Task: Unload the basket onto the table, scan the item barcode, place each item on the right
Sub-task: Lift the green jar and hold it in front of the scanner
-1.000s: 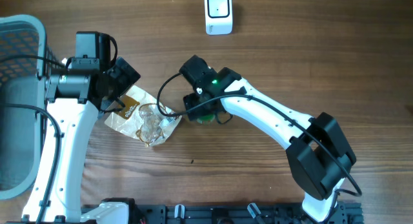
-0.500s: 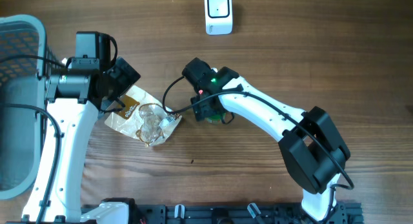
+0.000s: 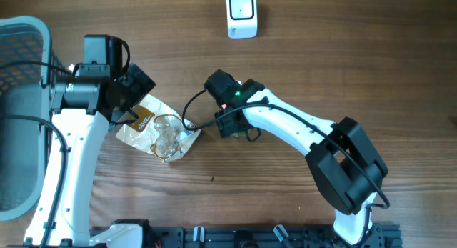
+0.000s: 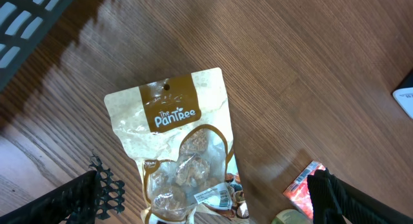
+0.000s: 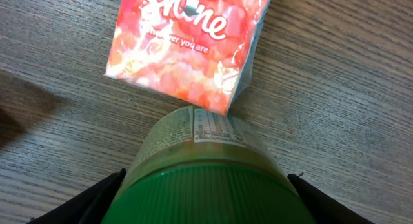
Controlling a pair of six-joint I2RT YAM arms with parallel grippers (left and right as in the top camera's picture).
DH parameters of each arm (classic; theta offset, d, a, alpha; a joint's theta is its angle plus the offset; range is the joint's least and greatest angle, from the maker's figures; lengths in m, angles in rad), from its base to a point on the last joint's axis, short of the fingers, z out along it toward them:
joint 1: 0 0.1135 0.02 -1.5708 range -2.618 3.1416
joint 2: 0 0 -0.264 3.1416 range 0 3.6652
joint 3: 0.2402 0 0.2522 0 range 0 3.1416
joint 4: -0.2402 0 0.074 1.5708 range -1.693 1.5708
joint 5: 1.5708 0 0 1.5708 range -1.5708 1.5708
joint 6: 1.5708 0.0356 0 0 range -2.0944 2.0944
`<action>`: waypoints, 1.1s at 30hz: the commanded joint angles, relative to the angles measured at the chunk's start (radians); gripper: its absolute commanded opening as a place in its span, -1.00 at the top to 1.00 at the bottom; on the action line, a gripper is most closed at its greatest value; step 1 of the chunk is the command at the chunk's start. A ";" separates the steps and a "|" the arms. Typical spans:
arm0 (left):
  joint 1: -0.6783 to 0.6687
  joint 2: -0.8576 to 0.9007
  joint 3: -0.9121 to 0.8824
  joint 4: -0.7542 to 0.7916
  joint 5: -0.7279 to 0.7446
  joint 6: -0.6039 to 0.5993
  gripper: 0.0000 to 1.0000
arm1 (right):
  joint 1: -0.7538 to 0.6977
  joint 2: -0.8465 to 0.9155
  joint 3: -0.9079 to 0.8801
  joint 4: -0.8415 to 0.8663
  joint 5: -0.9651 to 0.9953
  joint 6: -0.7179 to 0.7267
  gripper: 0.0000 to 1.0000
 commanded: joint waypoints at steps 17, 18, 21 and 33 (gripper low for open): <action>0.005 0.002 0.002 -0.001 -0.002 0.016 -1.00 | -0.149 0.011 0.083 -0.104 -0.214 0.182 -0.72; 0.005 0.002 0.002 0.000 -0.002 0.016 -1.00 | -0.149 0.011 0.081 -0.106 -0.214 0.240 -0.76; 0.005 0.002 0.002 0.000 -0.002 0.015 -1.00 | -0.149 0.011 0.076 -0.116 -0.196 0.323 -0.76; 0.005 0.002 0.002 0.000 -0.002 0.016 -1.00 | -0.149 0.011 0.039 -0.135 -0.107 0.537 -0.50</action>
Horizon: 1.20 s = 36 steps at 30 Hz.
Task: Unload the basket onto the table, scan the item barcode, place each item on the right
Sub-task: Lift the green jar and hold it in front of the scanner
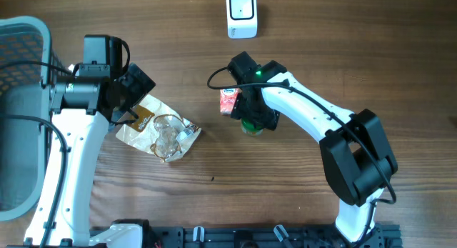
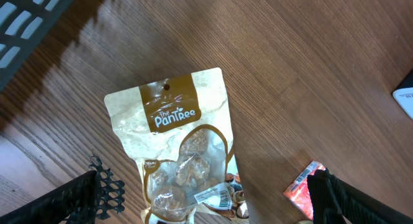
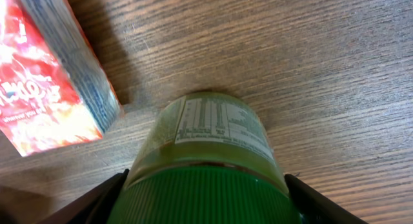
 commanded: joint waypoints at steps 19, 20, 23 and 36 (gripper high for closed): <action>0.005 0.002 0.002 0.000 -0.002 0.015 -1.00 | -0.087 0.011 0.024 0.010 -0.011 -0.190 -0.17; 0.005 0.002 0.002 -0.001 -0.002 0.016 -1.00 | -0.097 0.011 0.030 0.013 -0.017 -0.232 -0.11; 0.005 0.002 0.002 0.000 -0.002 0.015 -1.00 | -0.128 0.011 0.085 0.011 -0.016 -0.353 0.04; 0.005 0.002 0.002 -0.001 -0.002 0.015 -1.00 | -0.212 0.011 0.219 0.707 0.053 -0.558 0.07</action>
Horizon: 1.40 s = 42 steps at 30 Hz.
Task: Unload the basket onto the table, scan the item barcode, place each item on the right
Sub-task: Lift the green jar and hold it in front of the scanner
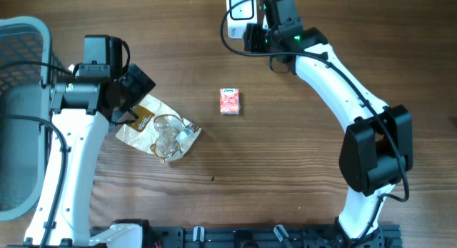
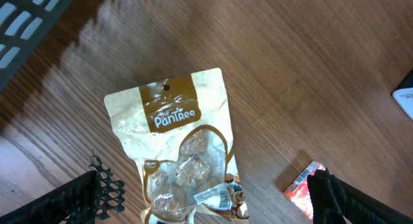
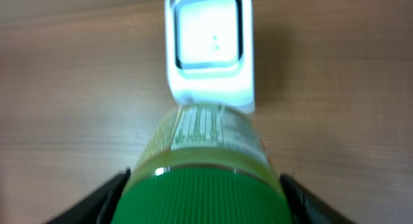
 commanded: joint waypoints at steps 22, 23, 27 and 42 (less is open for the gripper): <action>0.005 0.001 0.002 -0.001 -0.002 0.015 -1.00 | 0.024 0.280 0.027 0.827 0.258 -0.122 0.19; 0.005 0.001 0.002 -0.001 -0.002 0.015 -1.00 | 0.027 0.286 0.027 0.834 0.258 -0.121 0.19; 0.005 0.001 0.002 -0.001 -0.002 0.015 -1.00 | 0.032 0.300 0.027 0.845 0.284 -0.121 0.19; 0.005 0.001 0.002 -0.001 -0.002 0.015 -1.00 | 0.032 0.294 0.027 0.802 0.368 -0.130 0.19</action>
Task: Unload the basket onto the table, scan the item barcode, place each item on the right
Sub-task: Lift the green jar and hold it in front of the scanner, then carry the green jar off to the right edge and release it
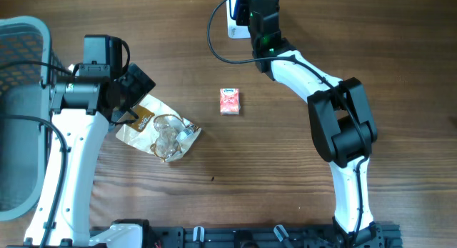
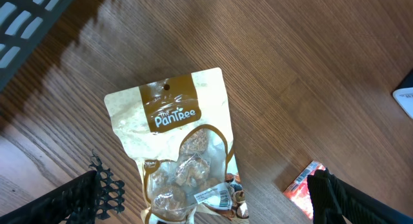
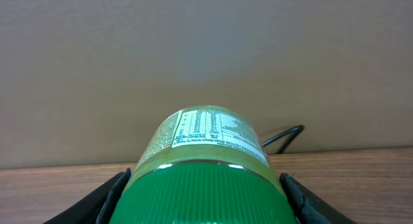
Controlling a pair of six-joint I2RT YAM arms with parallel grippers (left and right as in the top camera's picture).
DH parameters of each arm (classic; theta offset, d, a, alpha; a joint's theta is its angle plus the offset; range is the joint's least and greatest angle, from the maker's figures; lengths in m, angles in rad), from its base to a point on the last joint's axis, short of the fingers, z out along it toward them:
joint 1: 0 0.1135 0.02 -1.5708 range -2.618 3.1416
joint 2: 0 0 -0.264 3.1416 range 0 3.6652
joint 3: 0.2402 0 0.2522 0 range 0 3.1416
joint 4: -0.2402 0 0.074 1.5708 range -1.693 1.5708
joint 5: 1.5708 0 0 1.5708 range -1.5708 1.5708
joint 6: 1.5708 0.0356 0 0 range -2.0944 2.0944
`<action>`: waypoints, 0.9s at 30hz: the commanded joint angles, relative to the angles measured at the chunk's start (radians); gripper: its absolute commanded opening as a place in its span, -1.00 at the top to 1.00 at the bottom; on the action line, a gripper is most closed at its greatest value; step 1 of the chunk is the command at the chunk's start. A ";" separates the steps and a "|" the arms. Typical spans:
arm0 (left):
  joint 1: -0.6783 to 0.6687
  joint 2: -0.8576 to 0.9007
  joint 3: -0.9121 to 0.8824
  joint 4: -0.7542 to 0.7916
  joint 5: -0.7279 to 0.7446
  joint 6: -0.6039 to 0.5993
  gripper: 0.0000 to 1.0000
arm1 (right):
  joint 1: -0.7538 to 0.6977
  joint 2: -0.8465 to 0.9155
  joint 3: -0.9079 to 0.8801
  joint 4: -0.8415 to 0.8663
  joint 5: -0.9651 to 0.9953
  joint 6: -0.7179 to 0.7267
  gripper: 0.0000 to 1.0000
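A jar with a green lid and a white label (image 3: 206, 143) fills the right wrist view. My right gripper (image 3: 205, 188) is shut on it, and its fingers (image 3: 106, 197) press against the lid's sides. The jar lies level and faces the wall beyond the table's far edge. Overhead, the right gripper (image 1: 250, 8) sits over the white scanner (image 1: 232, 28), covering most of it. My left gripper (image 2: 206, 208) hangs open above the brown-and-cream snack bag (image 2: 177, 146), not touching it.
A red packet (image 1: 229, 101) lies mid-table, and its corner (image 2: 302, 185) shows in the left wrist view. The snack bag (image 1: 158, 130) lies left of it. A grey mesh basket (image 1: 21, 98) stands at the left edge. A black cable (image 3: 284, 137) runs along the far edge.
The right wrist has tilted up at the scanner. The jar faced down at the scanner's window before and now faces the wall, with the scanner out of the wrist view. The left arm has not moved.
My right gripper was shut on the jar beside the red packet, near the snack bag. It then held the jar just right of the packet. Later the jar was over the scanner, facing it. Now the jar is level at the far edge. The left gripper stayed open throughout.
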 commanded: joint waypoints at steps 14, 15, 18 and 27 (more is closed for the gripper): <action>0.005 0.002 0.002 0.000 -0.002 0.016 -1.00 | -0.021 -0.062 0.021 -0.081 0.154 0.021 0.28; 0.005 0.002 0.002 -0.001 -0.002 0.015 -1.00 | -0.039 -0.092 0.021 -0.122 0.154 0.060 0.29; 0.005 0.002 0.002 0.000 -0.002 0.015 -1.00 | -0.157 -0.227 0.021 -0.304 0.146 0.183 0.30; 0.005 0.002 0.002 0.000 -0.002 0.016 -1.00 | -0.773 -0.397 0.005 -0.908 0.124 0.330 0.28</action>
